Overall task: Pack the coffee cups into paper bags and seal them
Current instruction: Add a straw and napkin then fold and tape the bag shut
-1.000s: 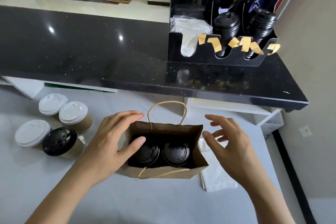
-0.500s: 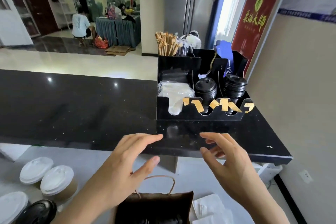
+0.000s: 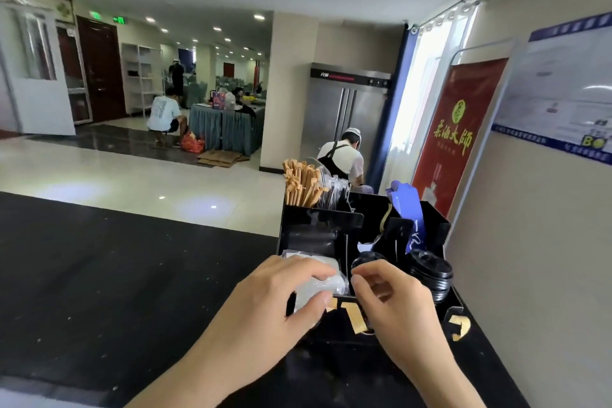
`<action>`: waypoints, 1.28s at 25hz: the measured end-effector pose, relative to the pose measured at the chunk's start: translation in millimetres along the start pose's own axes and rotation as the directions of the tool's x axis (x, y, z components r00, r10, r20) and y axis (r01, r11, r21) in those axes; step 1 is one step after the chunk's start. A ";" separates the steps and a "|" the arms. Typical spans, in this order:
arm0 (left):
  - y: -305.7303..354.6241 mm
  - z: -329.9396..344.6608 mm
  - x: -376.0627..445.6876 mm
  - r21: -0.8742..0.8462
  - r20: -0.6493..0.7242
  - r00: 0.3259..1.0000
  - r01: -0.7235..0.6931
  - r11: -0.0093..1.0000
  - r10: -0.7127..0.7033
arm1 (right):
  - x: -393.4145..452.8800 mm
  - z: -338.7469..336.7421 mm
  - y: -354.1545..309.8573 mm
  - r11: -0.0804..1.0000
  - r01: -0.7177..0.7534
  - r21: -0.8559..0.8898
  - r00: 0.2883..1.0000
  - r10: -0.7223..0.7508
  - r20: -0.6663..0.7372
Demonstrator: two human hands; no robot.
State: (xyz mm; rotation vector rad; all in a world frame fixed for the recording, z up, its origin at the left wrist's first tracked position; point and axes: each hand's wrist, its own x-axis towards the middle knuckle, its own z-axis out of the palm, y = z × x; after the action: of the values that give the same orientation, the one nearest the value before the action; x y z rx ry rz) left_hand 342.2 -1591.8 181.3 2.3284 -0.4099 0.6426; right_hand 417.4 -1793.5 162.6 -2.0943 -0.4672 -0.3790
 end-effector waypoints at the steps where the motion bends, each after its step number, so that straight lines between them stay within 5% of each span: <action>1: 0.0 3.3 12.9 -0.039 -0.028 0.999 0.020 0.999 -0.021 | 12.8 2.3 0.9 1.000 -0.008 -0.003 1.000 0.008 -0.020; 9: -32.5 40.8 97.1 -0.254 -0.162 0.969 0.144 0.956 -0.189 | 110.8 15.8 1.8 0.993 0.009 -0.115 0.990 -0.025 -0.136; 18: -47.7 57.4 126.5 -0.233 -0.070 0.954 0.267 0.935 -0.290 | 181.1 58.4 11.8 0.866 -0.023 -0.500 0.991 -0.047 -0.127; 32: -64.9 57.5 122.0 -0.259 -0.022 0.944 0.313 0.914 -0.330 | 201.6 64.6 9.6 0.929 -0.056 -0.367 0.998 0.064 0.010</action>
State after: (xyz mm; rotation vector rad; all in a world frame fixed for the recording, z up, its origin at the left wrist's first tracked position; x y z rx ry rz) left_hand 491.7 -1598.2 176.6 2.0619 -0.0659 0.4731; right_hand 605.0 -1707.0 210.1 -2.4714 -0.3630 -0.4341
